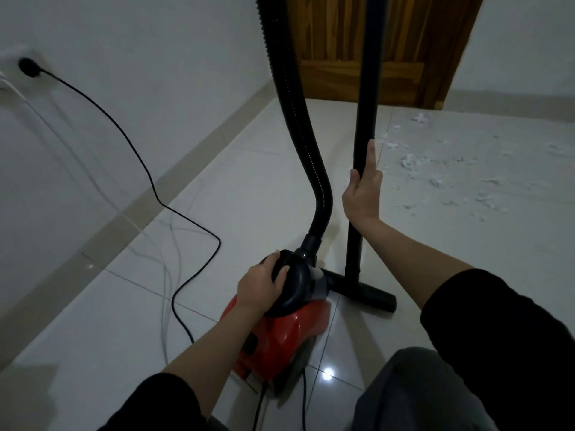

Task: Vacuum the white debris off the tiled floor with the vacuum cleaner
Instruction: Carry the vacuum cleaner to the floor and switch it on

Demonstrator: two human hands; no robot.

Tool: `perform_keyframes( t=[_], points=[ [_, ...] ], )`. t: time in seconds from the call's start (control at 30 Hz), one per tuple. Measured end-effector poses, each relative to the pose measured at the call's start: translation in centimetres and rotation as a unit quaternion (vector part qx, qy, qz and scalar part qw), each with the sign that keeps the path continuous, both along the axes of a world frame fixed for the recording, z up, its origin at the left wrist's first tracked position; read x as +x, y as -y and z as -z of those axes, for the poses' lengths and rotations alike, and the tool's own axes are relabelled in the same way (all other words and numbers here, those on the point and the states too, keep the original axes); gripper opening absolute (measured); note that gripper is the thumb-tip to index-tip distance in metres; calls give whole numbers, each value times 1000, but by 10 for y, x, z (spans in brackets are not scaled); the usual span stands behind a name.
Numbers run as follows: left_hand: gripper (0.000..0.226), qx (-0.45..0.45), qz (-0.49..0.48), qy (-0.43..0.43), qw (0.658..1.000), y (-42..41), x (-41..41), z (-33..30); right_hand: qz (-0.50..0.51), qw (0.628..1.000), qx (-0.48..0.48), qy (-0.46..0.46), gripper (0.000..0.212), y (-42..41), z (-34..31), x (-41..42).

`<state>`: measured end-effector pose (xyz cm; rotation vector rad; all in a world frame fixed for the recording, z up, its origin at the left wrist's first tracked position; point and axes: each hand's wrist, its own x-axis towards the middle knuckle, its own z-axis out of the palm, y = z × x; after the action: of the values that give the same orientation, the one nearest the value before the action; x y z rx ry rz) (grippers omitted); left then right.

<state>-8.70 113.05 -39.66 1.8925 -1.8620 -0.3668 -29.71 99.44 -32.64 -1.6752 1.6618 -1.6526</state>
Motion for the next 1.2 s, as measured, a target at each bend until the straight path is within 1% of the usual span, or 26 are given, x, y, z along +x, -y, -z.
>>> perform_keyframes(
  t=[0.5, 0.7, 0.77, 0.83, 0.9, 0.97, 1.1, 1.2],
  points=[
    [51, 24, 11, -5, 1000, -17, 2, 2, -14, 1000, 5, -9, 60, -3, 3, 5],
    [53, 36, 24, -34, 998, -23, 3, 5, -9, 1000, 3, -16, 59, -5, 2, 4],
    [53, 24, 20, -44, 999, -34, 2, 6, -5, 1000, 6, -16, 59, -3, 2, 4],
    [55, -13, -1, -19, 1000, -49, 2, 11, -2, 1000, 7, -15, 60, -2, 3, 4],
    [57, -36, -55, 3, 998, -66, 5, 23, -2, 1000, 7, -18, 59, -3, 5, 4],
    [62, -39, -109, -22, 993, -86, 9, 37, -1, 1000, 4, -25, 58, -2, 6, 4],
    [79, 27, -194, -70, 978, -123, 14, 66, 4, 1000, 13, -26, 58, -2, 6, 5],
    [77, 64, -215, -88, 970, -132, 13, 76, 3, 1000, 11, -25, 58, -2, 5, 4]
  ],
)
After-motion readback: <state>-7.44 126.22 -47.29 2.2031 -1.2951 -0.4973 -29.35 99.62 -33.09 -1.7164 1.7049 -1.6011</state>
